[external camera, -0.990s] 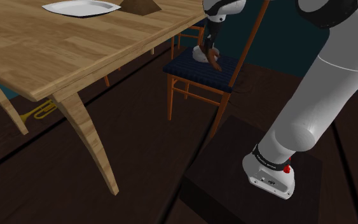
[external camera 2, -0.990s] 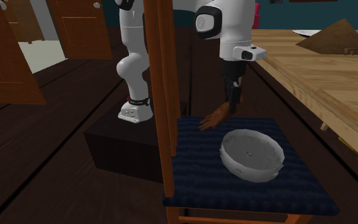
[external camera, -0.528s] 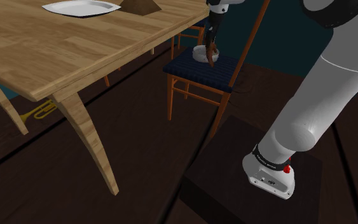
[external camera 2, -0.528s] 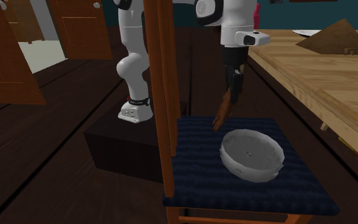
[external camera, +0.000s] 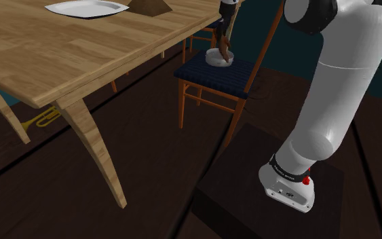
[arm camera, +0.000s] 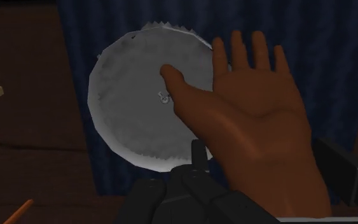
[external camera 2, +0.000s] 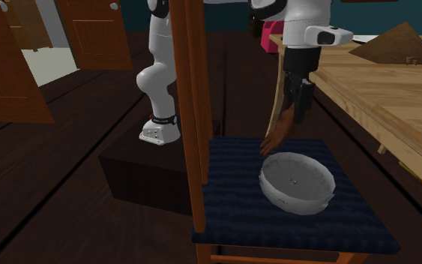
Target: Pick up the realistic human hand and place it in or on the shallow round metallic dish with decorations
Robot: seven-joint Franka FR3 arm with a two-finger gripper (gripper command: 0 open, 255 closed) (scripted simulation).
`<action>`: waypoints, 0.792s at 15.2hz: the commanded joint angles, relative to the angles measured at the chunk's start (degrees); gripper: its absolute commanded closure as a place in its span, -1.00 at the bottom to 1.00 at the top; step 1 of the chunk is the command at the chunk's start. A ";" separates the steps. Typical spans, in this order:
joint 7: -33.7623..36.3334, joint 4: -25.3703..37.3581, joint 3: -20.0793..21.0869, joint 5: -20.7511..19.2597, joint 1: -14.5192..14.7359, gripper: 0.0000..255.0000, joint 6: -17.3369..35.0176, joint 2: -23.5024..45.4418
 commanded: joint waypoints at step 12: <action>-3.90 32.18 1.82 9.59 -10.90 1.00 -10.15 23.31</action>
